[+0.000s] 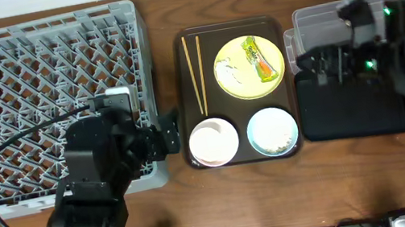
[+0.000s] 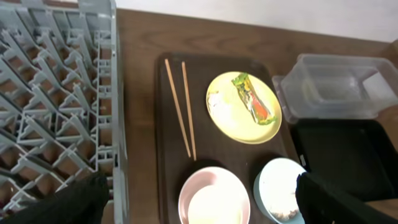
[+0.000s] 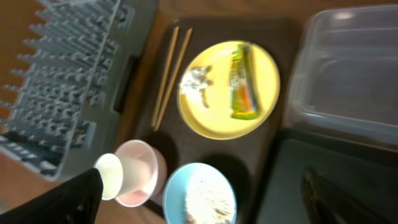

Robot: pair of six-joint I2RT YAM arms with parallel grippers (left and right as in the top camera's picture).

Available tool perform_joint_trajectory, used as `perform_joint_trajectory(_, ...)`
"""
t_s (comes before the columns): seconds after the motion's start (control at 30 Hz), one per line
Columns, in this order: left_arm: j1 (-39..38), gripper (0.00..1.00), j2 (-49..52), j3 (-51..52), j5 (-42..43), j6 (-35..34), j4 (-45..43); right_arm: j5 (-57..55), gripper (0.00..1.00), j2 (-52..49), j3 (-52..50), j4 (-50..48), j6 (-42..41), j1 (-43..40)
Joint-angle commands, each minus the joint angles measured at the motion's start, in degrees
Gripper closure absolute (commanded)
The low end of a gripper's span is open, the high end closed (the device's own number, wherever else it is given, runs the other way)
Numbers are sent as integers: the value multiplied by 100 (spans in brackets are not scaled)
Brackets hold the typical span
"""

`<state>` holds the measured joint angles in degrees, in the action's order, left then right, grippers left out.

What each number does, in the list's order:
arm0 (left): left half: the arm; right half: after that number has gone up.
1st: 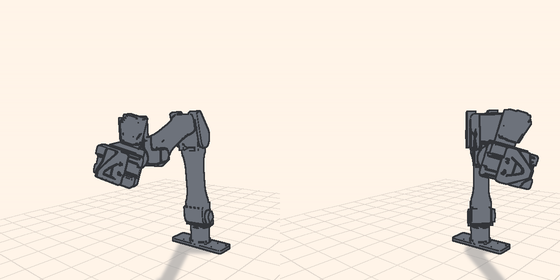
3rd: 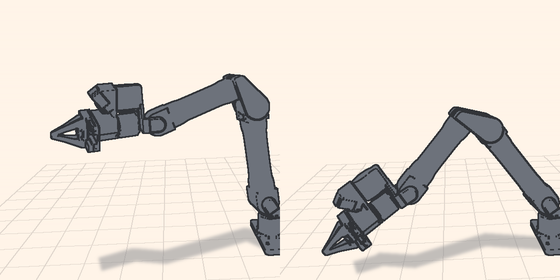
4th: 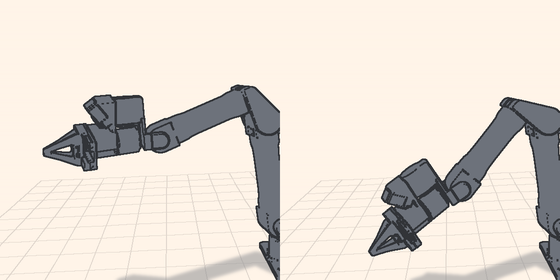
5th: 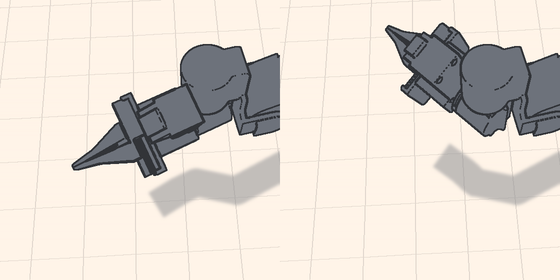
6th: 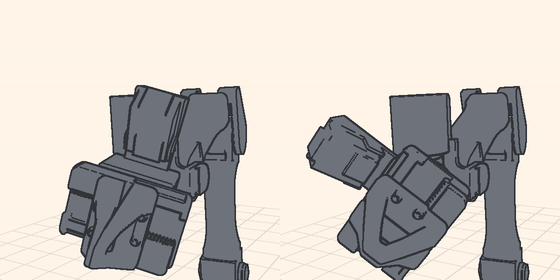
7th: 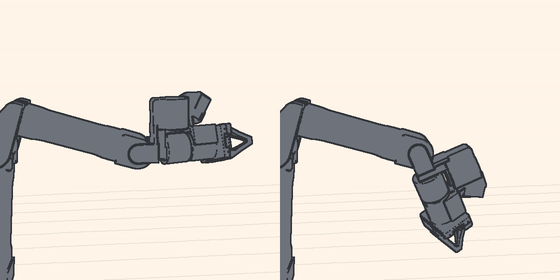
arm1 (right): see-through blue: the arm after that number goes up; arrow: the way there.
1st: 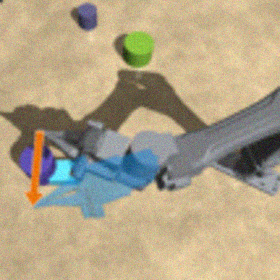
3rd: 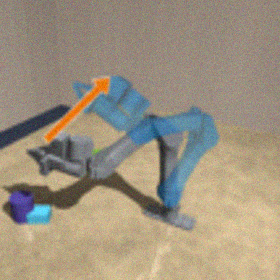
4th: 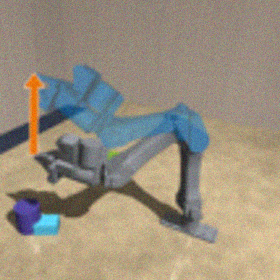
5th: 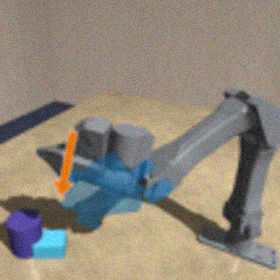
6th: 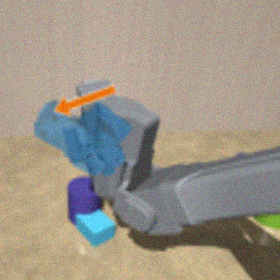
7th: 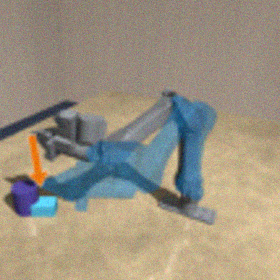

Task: Sort waste into correct bins and load items into the dishwasher

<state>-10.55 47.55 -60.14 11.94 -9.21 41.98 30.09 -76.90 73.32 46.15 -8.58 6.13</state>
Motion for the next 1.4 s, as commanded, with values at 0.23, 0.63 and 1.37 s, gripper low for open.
perform_joint_trajectory(0.23,24,4,-7,-105,70,-33,149,-2944,35,-2603,756,-1115,52,1888)
perform_joint_trajectory(0.63,24,4,-7,-105,70,-33,149,-4183,80,-4496,756,-2754,310,2035)
perform_joint_trajectory(1.37,24,4,-7,-105,70,-33,149,-4277,83,-2721,758,-1357,-4404,-192)
